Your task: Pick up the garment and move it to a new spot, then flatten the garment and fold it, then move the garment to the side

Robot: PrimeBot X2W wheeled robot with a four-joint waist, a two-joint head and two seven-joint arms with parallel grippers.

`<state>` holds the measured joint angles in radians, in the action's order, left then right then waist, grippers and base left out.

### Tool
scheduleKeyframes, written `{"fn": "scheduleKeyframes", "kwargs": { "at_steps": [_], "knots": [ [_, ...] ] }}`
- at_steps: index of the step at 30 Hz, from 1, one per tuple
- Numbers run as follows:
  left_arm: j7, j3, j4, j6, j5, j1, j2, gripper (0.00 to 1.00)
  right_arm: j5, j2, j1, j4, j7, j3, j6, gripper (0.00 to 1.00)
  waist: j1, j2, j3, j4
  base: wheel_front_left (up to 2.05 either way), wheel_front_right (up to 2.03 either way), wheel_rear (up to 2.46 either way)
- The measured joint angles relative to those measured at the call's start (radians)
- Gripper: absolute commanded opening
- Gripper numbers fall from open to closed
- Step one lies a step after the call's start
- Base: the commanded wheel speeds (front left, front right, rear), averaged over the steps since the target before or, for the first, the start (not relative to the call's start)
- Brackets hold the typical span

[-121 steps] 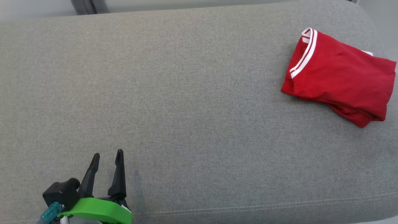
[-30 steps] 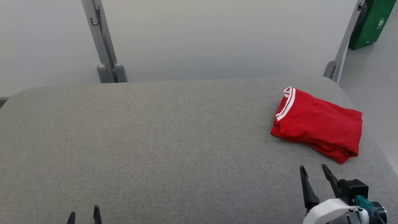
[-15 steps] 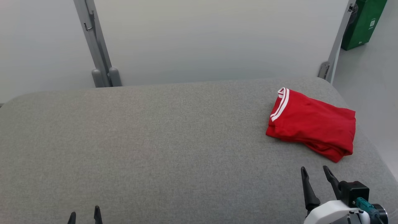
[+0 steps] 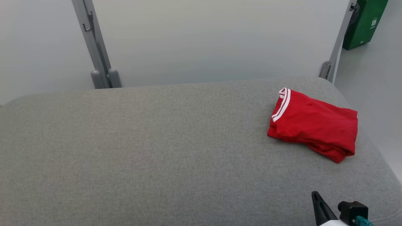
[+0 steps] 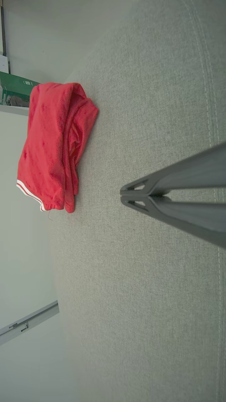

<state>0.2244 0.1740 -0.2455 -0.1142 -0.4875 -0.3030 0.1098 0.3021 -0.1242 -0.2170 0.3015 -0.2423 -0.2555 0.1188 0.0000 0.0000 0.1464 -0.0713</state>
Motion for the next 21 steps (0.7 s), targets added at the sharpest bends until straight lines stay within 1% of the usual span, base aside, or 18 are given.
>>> {"fn": "scheduleKeyframes", "kwargs": {
  "at_steps": [4, 12, 14, 15, 21],
  "knots": [
    [-0.017, -0.014, -0.002, 0.007, -0.049, 0.003, 0.0, 0.0, 0.042, 0.002, 0.005, 0.001, 0.016, 0.018, -0.007, 0.0, 0.0, 0.0, -0.005, 0.003, 0.0, 0.0, 0.0],
    [-0.047, -0.033, -0.003, 0.019, -0.141, 0.029, -0.004, 0.0, 0.176, 0.01, 0.021, 0.0, 0.047, 0.048, -0.03, 0.0, 0.0, 0.0, -0.021, 0.01, 0.0, 0.0, 0.0],
    [-0.049, -0.039, -0.004, 0.03, -0.165, 0.038, -0.005, 0.0, 0.2, 0.014, 0.028, 0.0, 0.055, 0.055, -0.032, 0.0, 0.0, 0.0, -0.024, 0.011, 0.0, 0.0, 0.0],
    [-0.055, -0.042, -0.004, 0.032, -0.18, 0.041, -0.006, 0.0, 0.21, 0.015, 0.03, 0.0, 0.059, 0.059, -0.038, 0.0, 0.0, 0.0, -0.026, 0.012, 0.0, 0.0, 0.0],
    [-0.08, -0.056, -0.005, 0.045, -0.244, 0.06, -0.009, 0.0, 0.284, 0.019, 0.044, -0.001, 0.079, 0.084, -0.048, 0.0, 0.0, 0.0, -0.035, 0.016, 0.0, 0.0, 0.0]
  ]
}}
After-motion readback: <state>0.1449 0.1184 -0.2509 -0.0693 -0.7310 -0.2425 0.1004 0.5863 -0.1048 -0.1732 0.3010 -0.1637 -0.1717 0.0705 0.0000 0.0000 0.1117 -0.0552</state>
